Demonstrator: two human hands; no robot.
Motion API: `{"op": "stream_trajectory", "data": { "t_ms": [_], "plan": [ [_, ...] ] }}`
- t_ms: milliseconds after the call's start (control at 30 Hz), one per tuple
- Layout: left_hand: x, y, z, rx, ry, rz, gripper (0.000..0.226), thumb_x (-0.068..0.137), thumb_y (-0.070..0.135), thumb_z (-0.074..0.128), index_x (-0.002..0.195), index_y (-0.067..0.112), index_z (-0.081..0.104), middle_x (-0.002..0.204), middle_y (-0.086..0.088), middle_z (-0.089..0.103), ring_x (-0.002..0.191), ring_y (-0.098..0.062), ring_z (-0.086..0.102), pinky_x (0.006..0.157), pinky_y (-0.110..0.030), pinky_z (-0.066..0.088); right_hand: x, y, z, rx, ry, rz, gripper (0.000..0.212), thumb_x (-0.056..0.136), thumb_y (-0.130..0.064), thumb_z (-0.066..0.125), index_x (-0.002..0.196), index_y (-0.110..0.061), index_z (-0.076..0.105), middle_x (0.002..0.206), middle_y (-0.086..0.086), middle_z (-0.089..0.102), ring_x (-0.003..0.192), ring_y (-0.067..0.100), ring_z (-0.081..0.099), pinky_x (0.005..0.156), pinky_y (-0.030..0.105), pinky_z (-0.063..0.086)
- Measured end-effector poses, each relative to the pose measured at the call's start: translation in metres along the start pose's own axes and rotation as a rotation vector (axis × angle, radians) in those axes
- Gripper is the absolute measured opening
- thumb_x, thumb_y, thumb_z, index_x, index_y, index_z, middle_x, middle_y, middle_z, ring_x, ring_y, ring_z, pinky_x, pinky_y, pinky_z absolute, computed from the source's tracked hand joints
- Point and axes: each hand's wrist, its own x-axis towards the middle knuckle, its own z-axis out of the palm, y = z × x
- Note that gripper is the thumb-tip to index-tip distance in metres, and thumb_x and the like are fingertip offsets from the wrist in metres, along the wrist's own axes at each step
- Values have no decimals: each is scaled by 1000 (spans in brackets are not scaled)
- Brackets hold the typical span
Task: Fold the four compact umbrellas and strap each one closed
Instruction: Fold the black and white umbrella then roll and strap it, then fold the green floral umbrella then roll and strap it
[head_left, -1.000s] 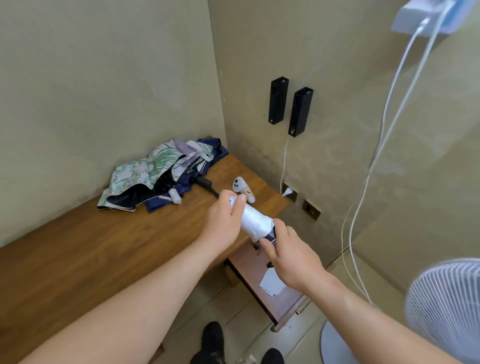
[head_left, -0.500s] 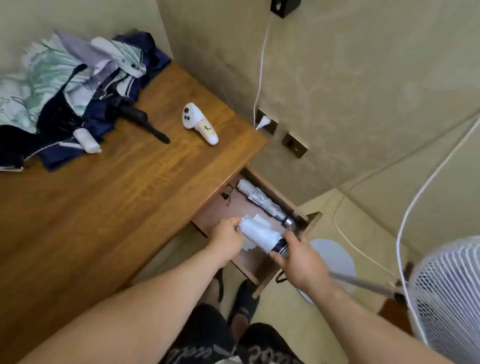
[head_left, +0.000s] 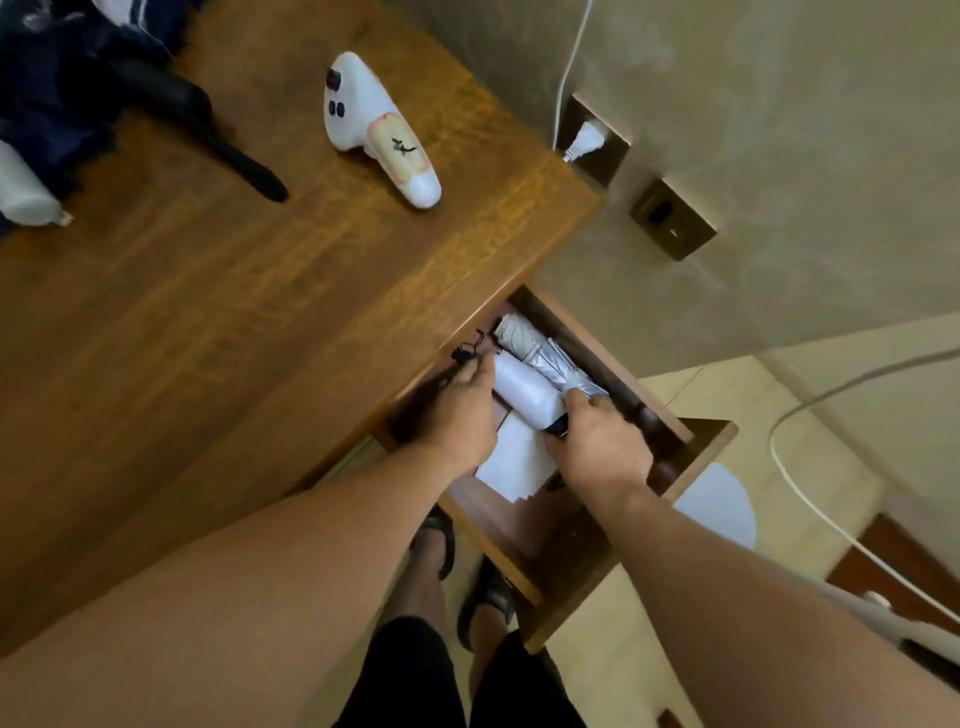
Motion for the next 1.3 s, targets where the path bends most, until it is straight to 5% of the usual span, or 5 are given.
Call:
{"op": "stream_trajectory", "data": {
  "t_ms": [433,733,867,1100,1300],
  "plan": [
    [-5,-4,3,217,-215,51,78,104,15,47,168,28,5,176,1,-9,159,-35,9,127,-47,25,2,18,8,131,-229,35,65,94,-24,57,156,-24,36,155,12,40,135,38,50,107,45,47],
    [-94,6,-44,30,-121,63,45,104,23,48,147,29,59,134,-10,70,116,-31,65,96,-37,56,-67,7,-46,202,-198,-28,41,94,-28,58,135,-24,60,132,8,66,119,31,61,88,31,47],
    [-160,6,-86,-27,-9,46,40,106,20,48,142,25,65,130,-5,73,111,-24,69,86,-19,43,-120,4,-72,241,-180,-28,31,92,-27,55,121,-26,64,114,5,72,102,27,66,85,32,54],
    [-270,-37,-160,-186,141,-55,34,107,27,48,130,33,72,112,6,76,93,-20,73,87,-34,58,-182,-20,-120,179,-204,-86,27,89,-25,58,115,-20,61,94,-2,65,84,21,65,61,27,45],
    [-337,-111,-196,-287,226,-124,26,105,35,53,122,44,70,108,14,74,93,-6,72,89,-33,61,-200,-81,-120,230,-194,-143,54,90,-33,57,144,-24,54,120,1,69,99,18,69,90,33,58]
  ]
}}
